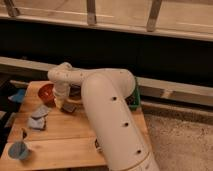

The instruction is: Place eraser in paper cup

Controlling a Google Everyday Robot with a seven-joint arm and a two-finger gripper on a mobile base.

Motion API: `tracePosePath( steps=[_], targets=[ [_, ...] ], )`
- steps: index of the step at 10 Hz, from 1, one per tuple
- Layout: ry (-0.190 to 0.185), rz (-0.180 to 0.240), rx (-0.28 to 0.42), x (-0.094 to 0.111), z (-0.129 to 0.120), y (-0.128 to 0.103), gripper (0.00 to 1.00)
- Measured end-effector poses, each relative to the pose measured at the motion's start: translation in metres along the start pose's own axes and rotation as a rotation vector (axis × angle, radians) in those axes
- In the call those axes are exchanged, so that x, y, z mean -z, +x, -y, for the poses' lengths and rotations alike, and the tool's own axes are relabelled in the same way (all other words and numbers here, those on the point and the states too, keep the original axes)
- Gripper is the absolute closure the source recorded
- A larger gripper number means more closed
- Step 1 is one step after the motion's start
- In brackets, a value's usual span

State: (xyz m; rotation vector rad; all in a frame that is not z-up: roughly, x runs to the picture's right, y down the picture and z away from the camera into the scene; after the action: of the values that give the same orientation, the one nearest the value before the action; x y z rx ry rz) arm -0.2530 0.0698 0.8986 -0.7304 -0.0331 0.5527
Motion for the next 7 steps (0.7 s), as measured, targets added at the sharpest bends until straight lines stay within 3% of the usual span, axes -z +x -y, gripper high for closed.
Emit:
tracePosePath(
  steps=[4,7],
  targets=[
    [0.073,0.058,-0.016,0.07,-0.002,0.025,1.0],
    [0.095,0.096,-0.055,0.108,0.003,0.061,1.0]
  ],
)
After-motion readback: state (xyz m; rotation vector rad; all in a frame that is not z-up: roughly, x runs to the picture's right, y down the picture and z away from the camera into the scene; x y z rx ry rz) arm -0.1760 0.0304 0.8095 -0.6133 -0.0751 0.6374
